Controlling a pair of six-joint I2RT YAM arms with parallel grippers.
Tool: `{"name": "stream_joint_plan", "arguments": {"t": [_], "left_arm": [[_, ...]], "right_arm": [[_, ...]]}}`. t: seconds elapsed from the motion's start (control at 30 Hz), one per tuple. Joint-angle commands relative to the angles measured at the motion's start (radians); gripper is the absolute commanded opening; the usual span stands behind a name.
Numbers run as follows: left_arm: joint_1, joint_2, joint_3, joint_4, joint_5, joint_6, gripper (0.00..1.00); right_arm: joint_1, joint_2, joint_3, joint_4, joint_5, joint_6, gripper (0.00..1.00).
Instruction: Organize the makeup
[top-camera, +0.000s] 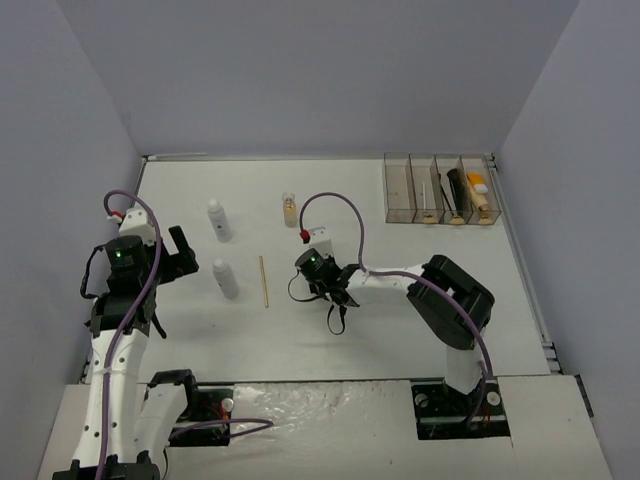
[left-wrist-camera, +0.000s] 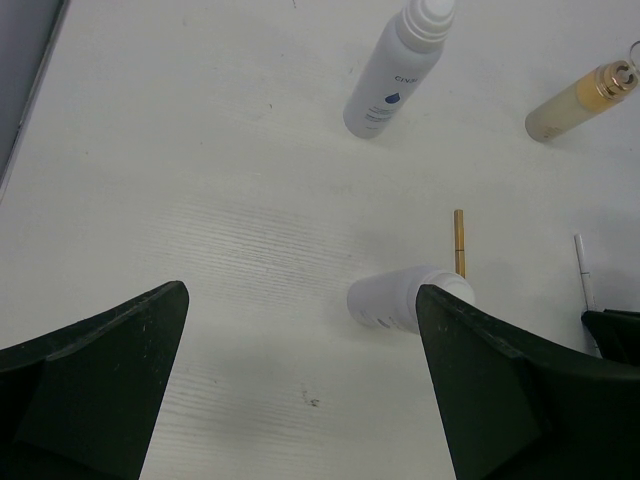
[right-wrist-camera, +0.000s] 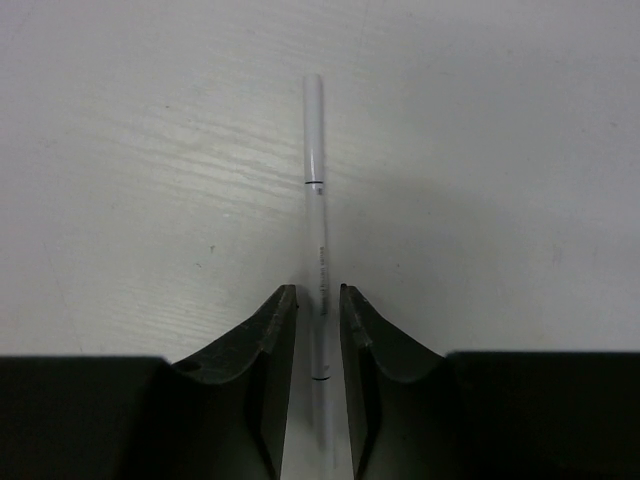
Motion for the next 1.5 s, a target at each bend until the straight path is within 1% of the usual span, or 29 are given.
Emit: {"name": "stream_joint_plan", "arguments": {"t": [0.0,0.1,0.2,0.3,0.43,0.53,0.67,0.73,0.83,0.97,1.07,1.13,1.23,1.3,1.33,1.4,1.47], "left_arm": [[-0.005,0.004,0.039,0.044,-0.001,-0.006,0.97],[-0.005,0.004,0.039,0.044,-0.001,-0.006,0.97],[-0.005,0.002,0.040,0.044,0.000,-0.006,0.97],[-0.004,0.000,0.039,0.044,0.001,-0.006,0.97],[-0.004,0.002,0.041,0.042,0.004,-0.006,0.97],[-0.005,-0.001,0.043,0.040,0.003,-0.004,0.97],[-0.005,-0.008,0.043,0.041,0.000,-0.001,0.97],[-0.005,-0.009,0.045,0.042,0.000,0.000,0.97],[-0.003,-0.009,0.045,0.044,0.005,0.003,0.97],[-0.003,-0.013,0.043,0.045,0.003,0.006,0.97],[-0.003,-0.015,0.043,0.047,0.002,0.009,0.97],[-0.003,-0.013,0.044,0.047,0.003,0.011,0.97],[-0.003,-0.010,0.045,0.047,0.007,0.011,0.97],[-0.003,-0.007,0.045,0.049,0.011,0.012,0.97],[-0.003,-0.007,0.046,0.049,0.012,0.012,0.97],[-0.003,-0.006,0.046,0.049,0.014,0.011,0.97],[-0.003,-0.007,0.046,0.050,0.015,0.011,0.97]], "right_arm": [[-0.030,0.062,0.027,-0.054,-0.054,-0.041,0.13],[-0.051,0.053,0.036,-0.055,-0.052,-0.060,0.00],[-0.077,0.017,0.056,-0.072,-0.048,-0.090,0.00],[-0.124,-0.084,0.098,-0.114,-0.035,-0.148,0.00],[-0.260,-0.179,0.176,-0.188,-0.058,-0.276,0.00],[-0.435,-0.202,0.254,-0.218,-0.107,-0.358,0.00],[-0.649,-0.148,0.374,-0.222,-0.205,-0.421,0.00],[-0.743,-0.094,0.429,-0.223,-0.269,-0.437,0.00],[-0.801,0.009,0.545,-0.223,-0.314,-0.451,0.00],[-0.834,0.132,0.683,-0.223,-0.331,-0.494,0.00],[-0.842,0.238,0.741,-0.223,-0.321,-0.501,0.00],[-0.844,0.281,0.762,-0.223,-0.315,-0.496,0.05],[-0.845,0.310,0.786,-0.223,-0.296,-0.496,0.21],[-0.845,0.312,0.790,-0.223,-0.278,-0.501,0.25],[-0.845,0.307,0.790,-0.223,-0.271,-0.502,0.27],[-0.844,0.280,0.775,-0.223,-0.273,-0.507,0.37],[-0.842,0.221,0.748,-0.223,-0.283,-0.498,0.43]]}}
